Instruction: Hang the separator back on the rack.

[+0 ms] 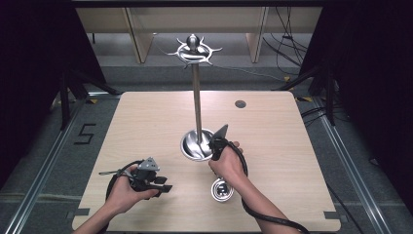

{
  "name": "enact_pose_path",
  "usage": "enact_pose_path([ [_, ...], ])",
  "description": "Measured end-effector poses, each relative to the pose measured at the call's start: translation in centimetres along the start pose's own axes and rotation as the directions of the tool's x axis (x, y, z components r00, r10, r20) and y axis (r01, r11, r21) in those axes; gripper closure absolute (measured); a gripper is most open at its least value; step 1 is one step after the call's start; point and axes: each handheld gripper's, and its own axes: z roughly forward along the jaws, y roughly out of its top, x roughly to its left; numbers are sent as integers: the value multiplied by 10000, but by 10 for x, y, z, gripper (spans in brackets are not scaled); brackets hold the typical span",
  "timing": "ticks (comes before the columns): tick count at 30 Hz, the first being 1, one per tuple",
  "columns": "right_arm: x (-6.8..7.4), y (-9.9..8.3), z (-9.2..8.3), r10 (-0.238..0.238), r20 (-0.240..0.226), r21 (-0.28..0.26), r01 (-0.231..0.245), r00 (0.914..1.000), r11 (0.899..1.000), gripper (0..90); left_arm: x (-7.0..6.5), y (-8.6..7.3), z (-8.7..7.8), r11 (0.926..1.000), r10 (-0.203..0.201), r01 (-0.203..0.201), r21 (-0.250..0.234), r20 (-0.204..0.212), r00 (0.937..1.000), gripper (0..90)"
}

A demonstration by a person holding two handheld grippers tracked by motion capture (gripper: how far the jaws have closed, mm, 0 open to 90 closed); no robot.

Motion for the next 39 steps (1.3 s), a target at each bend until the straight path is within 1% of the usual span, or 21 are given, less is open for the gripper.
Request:
enact_pose_path([
  [1, -2, 0, 0, -413, 350, -31, 414, 9985, 9991, 629, 0, 0, 0, 10000, 1, -1, 1, 7, 10000, 588],
  [2, -2, -1, 1, -467, 475, -30, 469, 9978, 9989, 601, 0, 0, 0, 10000, -3, 3, 5, 12, 10000, 588],
  [3, 0, -1, 1, -83, 536, 44, 81, 9985, 10000, 552, 0, 0, 0, 10000, 9, -9, 16, 21, 10000, 588],
  [4, -3, -2, 3, -407, 465, -155, 415, 9981, 9990, 541, 0, 0, 0, 10000, 14, -14, 20, 30, 10000, 587],
  [5, -2, -2, 4, -248, 366, -80, 251, 9990, 9997, 545, 0, 0, 0, 10000, 9, -9, 20, 30, 10000, 588],
  [7, -3, -3, 5, -434, 425, -20, 435, 9982, 9991, 550, 0, 0, 0, 10000, -21, 21, 1, 41, 10000, 587],
  [8, -3, -3, 5, -298, 487, 58, 295, 9984, 9995, 555, 0, 0, 0, 10000, -50, 50, -9, 27, 10000, 587],
  [9, -4, -4, 6, -511, 442, 15, 511, 9977, 9987, 570, 0, 0, 0, 10000, -51, 51, -18, -3, 10000, 587],
  [12, -3, -5, 5, -186, 464, 156, 179, 9987, 9997, 628, -1, 0, 1, 9998, -169, 169, -103, 30, 9999, 587],
  [13, -5, -6, 5, -371, 466, 180, 362, 9982, 9992, 637, 0, 0, 0, 9999, -134, 134, -74, 57, 9999, 587],
  [15, -7, -7, 4, -411, 584, 310, 394, 9974, 9987, 653, -1, 0, 1, 9998, -175, 176, -108, 36, 9998, 586],
  [16, -8, -8, 4, -266, 512, 305, 251, 9983, 9992, 660, -1, 0, 0, 9998, -163, 163, -98, 38, 9999, 586],
  [17, -12, -8, 3, -668, 652, 231, 654, 9956, 9976, 670, -1, 0, 0, 9998, -163, 164, -93, 67, 9998, 586],
  [18, -12, -8, 3, -399, 576, 306, 382, 9975, 9988, 679, -1, 0, 0, 9998, -159, 159, -83, 68, 9999, 587],
  [20, -15, -9, 2, -292, 482, 311, 277, 9984, 9991, 691, 0, 0, 0, 10000, -36, 36, 5, 87, 10000, 587],
  [23, -22, -10, 1, -322, 272, 462, 310, 9991, 9985, 695, -1, -1, 0, 9998, -156, 157, -94, 58, 9999, 587],
  [26, -26, -12, 1, -458, 129, 375, 453, 9989, 9983, 696, -1, -1, 0, 9998, -147, 148, -97, 49, 9999, 588],
  [33, -33, -14, -11, -1076, -101, 34, 1077, 9941, 9942, 697, 0, -1, -1, 10000, -42, 43, -50, 31, 10000, 588],
  [36, -35, -15, -19, -1385, -127, -371, 1380, 9903, 9897, 698, 1, -1, -2, 10000, 43, -43, -8, 52, 10000, 588],
  [38, -37, -17, -26, -1811, -171, -679, 1795, 9833, 9814, 698, 2, -1, -2, 9999, 104, -104, 34, 17, 9999, 588],
  [39, -41, -17, -28, -2389, -47, -1110, 2369, 9710, 9652, 698, 2, -1, -2, 10000, 71, -71, -17, 36, 10000, 588],
])
